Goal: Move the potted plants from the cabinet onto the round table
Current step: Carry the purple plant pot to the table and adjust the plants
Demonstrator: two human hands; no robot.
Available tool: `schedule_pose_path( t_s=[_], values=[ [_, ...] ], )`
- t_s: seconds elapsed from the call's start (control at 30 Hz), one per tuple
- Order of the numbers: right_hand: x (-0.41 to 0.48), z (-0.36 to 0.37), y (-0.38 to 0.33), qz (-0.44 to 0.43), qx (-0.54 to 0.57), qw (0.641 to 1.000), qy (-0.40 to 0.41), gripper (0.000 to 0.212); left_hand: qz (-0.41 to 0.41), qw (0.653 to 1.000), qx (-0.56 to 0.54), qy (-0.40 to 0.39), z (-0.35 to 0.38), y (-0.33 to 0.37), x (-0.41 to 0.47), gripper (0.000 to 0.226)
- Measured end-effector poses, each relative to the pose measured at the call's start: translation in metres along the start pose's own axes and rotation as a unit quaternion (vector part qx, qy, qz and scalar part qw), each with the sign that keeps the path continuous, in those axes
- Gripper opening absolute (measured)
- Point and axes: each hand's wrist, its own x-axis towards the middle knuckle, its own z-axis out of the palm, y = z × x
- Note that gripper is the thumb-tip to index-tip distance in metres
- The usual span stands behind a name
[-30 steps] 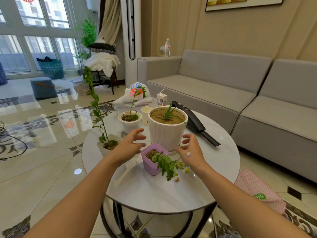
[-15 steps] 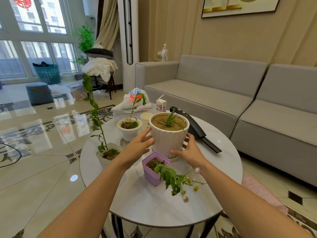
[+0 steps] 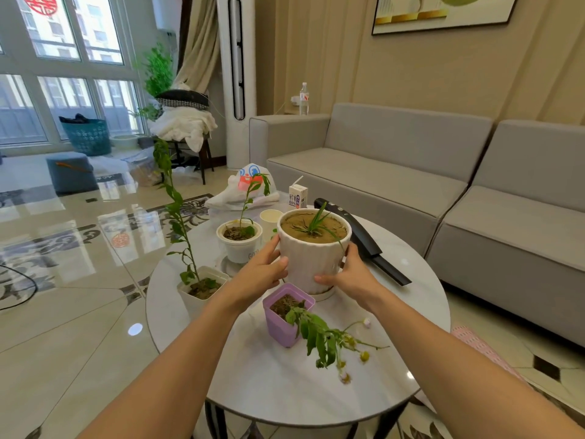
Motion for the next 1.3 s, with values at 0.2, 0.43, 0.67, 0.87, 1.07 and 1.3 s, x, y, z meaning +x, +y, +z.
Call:
schedule_pose_path(
  t_s=[0.2, 0.43, 0.67, 0.87, 1.07, 1.3],
  values=[
    [-0.016, -0.004, 0.0, 0.017, -0.018, 1.0, 0.006, 0.099, -0.02, 1.0, -0.004, 0.016, 0.001, 0.006, 0.003, 0.06],
    [-0.064, 0.008, 0.011, -0.051, -0.189, 0.979, -0.063, 0.033, -0.062, 0.997, 0.025, 0.038, -0.011, -0.01, -0.029, 0.061],
    [-0.072, 0.027, -0.013, -0.177, -0.265, 0.936, -0.153, 0.03, -0.065, 0.991, 0.072, -0.096, -0.01, -0.012, -0.071, 0.083],
    [-0.064, 0.043, -0.022, -0.19, -0.291, 0.934, -0.086, 0.017, -0.017, 0.989, 0.127, -0.068, 0.002, -0.024, -0.066, 0.083],
    [-0.054, 0.052, -0.034, -0.17, -0.317, 0.933, -0.032, 0.018, -0.001, 0.989, 0.148, -0.003, 0.011, -0.031, -0.058, 0.075],
    [-0.046, 0.063, -0.026, -0.161, -0.358, 0.92, -0.009, 0.014, 0.004, 0.986, 0.167, -0.001, 0.006, -0.036, -0.053, 0.069]
  ],
)
